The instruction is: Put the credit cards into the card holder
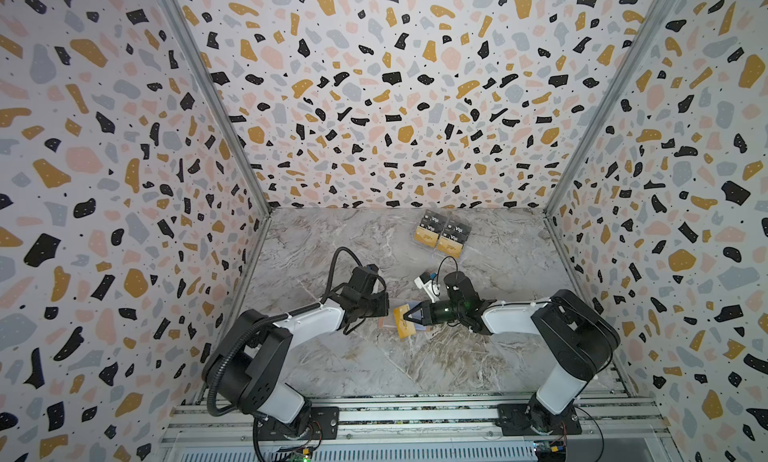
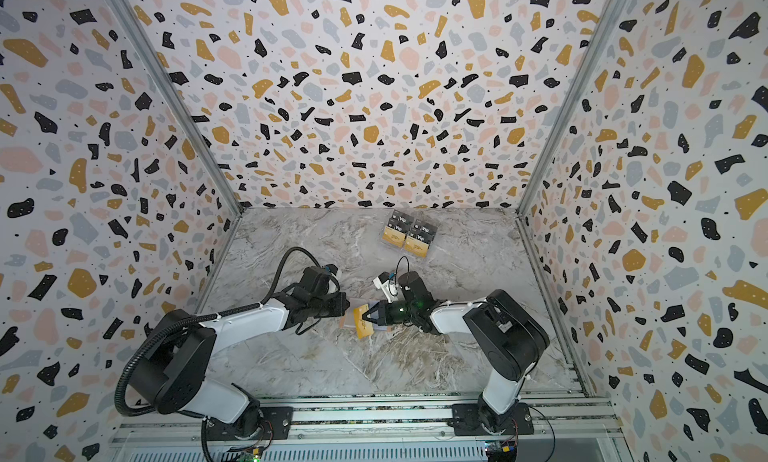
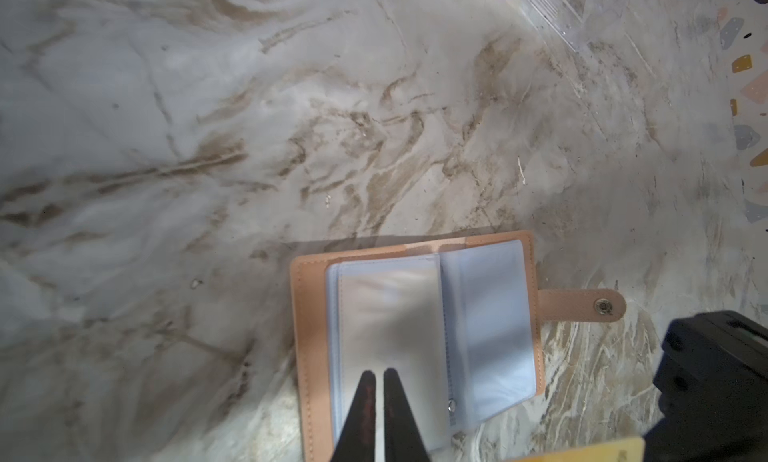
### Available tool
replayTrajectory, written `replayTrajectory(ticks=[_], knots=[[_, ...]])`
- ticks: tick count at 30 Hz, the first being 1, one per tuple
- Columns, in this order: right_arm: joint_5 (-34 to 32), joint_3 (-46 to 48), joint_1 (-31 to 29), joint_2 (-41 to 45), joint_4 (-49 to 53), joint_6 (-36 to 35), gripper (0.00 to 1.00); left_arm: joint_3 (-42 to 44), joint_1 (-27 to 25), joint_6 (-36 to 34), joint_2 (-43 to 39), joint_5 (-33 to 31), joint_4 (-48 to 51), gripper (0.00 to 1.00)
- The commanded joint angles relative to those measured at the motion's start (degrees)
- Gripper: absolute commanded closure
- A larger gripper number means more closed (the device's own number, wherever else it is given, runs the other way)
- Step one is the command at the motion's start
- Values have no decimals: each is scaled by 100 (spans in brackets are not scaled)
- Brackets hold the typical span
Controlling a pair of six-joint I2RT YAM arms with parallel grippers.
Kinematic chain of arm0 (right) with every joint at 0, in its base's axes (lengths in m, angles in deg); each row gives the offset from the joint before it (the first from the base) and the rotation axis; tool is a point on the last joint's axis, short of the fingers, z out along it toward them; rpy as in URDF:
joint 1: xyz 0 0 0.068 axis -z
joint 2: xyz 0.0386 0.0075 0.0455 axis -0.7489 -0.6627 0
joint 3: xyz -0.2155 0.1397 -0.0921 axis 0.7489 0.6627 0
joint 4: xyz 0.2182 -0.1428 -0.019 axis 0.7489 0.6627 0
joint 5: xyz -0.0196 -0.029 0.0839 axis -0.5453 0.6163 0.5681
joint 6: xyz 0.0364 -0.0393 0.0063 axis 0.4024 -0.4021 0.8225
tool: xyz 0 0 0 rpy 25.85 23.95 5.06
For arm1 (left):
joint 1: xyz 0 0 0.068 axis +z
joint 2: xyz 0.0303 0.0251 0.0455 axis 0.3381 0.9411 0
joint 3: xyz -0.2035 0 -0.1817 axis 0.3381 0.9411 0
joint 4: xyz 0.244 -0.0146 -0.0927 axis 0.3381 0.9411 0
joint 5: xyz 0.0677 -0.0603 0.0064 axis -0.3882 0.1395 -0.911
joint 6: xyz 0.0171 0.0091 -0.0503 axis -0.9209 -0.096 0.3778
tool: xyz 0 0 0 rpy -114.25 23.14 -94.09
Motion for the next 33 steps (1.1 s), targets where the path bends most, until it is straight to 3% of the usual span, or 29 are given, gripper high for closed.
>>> replayTrajectory(ticks=[1, 13, 33], knots=[[-235, 100, 120, 92, -1000, 645, 100, -26, -48, -46, 114, 119, -300, 93], [-295, 216, 488, -448, -1510, 1023, 100, -140, -66, -23, 596, 213, -531, 100], [-586, 325, 513, -948, -2022, 1371, 100, 134, -66, 107, 491, 144, -537, 100]])
